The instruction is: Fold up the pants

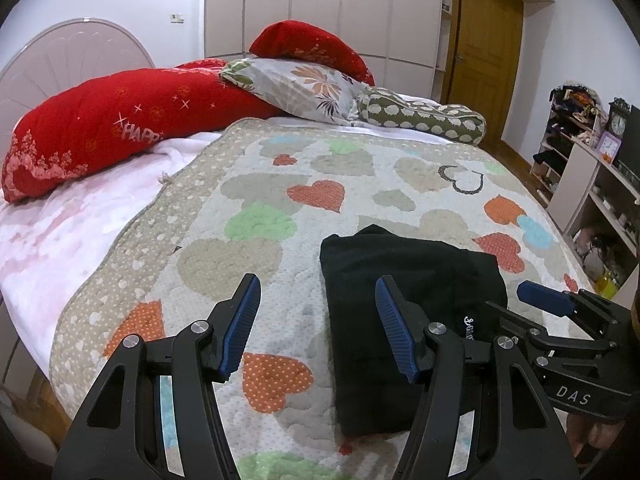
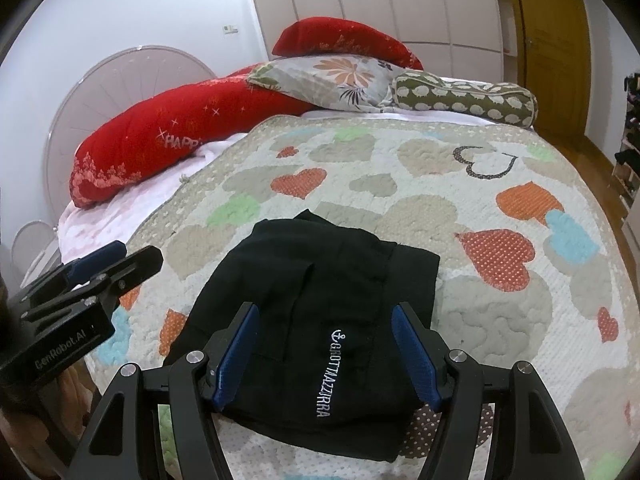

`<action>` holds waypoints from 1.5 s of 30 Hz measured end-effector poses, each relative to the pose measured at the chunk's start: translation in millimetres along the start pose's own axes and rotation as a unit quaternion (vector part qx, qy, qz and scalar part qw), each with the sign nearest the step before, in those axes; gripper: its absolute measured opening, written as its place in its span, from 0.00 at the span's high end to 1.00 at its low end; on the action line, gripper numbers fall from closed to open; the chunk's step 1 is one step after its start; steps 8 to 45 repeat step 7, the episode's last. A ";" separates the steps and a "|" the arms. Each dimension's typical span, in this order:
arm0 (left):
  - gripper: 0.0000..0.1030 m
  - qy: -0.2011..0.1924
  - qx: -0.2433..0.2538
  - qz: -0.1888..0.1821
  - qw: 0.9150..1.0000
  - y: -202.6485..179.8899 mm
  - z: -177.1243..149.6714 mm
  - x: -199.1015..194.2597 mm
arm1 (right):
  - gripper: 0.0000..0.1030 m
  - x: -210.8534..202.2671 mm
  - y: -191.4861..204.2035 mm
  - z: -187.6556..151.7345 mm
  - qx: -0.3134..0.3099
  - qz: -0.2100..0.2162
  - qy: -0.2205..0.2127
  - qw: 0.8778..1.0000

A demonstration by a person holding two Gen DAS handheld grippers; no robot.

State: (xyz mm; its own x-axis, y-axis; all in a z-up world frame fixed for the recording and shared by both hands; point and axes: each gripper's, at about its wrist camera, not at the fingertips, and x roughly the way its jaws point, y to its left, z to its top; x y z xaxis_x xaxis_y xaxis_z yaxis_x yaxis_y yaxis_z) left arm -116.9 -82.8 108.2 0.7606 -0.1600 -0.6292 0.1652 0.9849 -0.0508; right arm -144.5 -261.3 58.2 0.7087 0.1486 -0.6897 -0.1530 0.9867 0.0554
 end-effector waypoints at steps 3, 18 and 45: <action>0.42 -0.010 0.002 0.000 1.000 2.8 -0.8 -1.6 | 0.35 0.2 -1.0 -0.4 0.002 0.001 0.000 1.000; 0.42 -0.006 -0.004 -0.001 1.000 9.4 0.4 0.4 | 0.35 -3.9 -8.9 1.1 0.006 -0.007 -0.005 1.000; 0.42 -0.006 -0.004 -0.001 1.000 9.4 0.4 0.4 | 0.35 -3.9 -8.9 1.1 0.006 -0.007 -0.005 1.000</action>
